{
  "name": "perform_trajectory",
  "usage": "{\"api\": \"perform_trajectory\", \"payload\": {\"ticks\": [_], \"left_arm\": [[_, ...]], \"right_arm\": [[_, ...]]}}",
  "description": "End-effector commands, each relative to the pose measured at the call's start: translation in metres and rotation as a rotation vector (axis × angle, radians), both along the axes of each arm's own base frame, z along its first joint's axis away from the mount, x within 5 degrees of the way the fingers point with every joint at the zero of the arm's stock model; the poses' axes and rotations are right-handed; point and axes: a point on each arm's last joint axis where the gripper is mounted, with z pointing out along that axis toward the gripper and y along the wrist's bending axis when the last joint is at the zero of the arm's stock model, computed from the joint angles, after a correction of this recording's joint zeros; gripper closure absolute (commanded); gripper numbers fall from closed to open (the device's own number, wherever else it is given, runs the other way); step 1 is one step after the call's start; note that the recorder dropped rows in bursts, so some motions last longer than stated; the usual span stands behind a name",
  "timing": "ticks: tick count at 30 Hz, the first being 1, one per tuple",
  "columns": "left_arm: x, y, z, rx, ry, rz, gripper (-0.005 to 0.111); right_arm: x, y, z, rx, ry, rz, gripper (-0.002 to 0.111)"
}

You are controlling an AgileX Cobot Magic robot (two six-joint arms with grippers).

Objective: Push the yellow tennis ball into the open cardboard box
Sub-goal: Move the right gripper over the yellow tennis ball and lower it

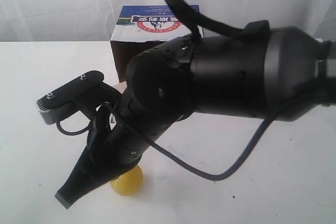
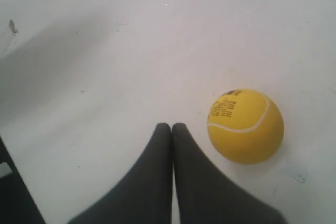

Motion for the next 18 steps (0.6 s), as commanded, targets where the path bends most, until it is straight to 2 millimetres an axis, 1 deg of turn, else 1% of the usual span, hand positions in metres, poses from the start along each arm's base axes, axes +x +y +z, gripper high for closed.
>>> {"api": "perform_trajectory", "payload": {"ticks": [1,8,12,18], "left_arm": [[0.0,0.0,-0.001,-0.006,-0.002,0.005,0.107],[0.0,0.0,-0.001,-0.006,-0.002,0.005,0.107],[0.0,0.0,-0.001,-0.006,-0.002,0.005,0.107],[0.0,0.0,-0.001,-0.006,-0.002,0.005,0.107]], "right_arm": [[0.004,0.006,-0.009,0.002,-0.018,-0.005,0.108],[0.011,0.011,-0.019,0.004,-0.051,-0.004,0.108],[0.018,0.011,-0.027,-0.036,-0.096,-0.02,0.108],[0.026,0.008,-0.039,-0.066,-0.081,-0.055,0.108]]}}
